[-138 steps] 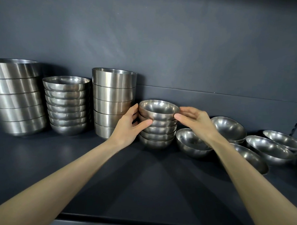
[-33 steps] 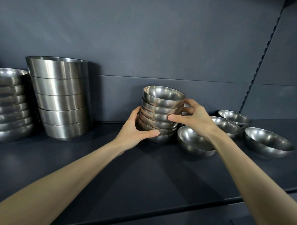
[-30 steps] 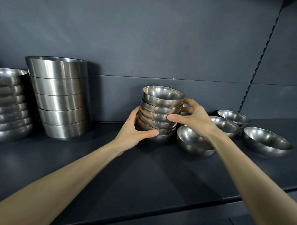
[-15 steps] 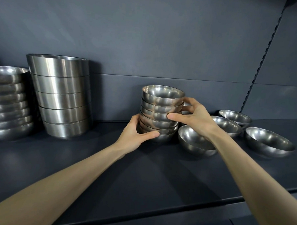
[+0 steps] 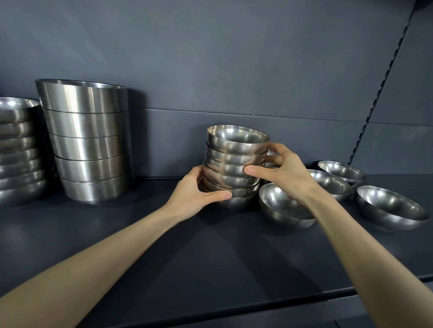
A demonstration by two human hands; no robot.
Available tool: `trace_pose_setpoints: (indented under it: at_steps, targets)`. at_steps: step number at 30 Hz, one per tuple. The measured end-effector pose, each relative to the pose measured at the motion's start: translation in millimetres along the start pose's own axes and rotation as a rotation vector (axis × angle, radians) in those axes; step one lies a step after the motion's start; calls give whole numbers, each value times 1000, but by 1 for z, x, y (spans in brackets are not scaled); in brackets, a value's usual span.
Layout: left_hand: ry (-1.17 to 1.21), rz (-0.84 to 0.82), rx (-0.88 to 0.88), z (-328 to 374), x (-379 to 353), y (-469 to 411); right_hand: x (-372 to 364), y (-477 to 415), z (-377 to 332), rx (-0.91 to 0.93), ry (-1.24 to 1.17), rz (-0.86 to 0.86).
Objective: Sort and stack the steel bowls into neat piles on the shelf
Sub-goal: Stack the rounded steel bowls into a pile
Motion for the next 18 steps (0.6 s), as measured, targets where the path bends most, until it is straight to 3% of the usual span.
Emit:
trace_pose_setpoints:
  at_steps: [18]
  targets:
    - [-3, -41, 15, 3, 2, -3, 1, -2, 4, -43, 25, 17]
Point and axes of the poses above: each hand's wrist, its own y-axis away from the middle knuckle, its own x-axis out of the back of the hand, z = x × y, the point moved 8 cm from there along -y, towards the middle knuckle, and after that the axes turned 4 degrees about -x, right-handed, at the moved point
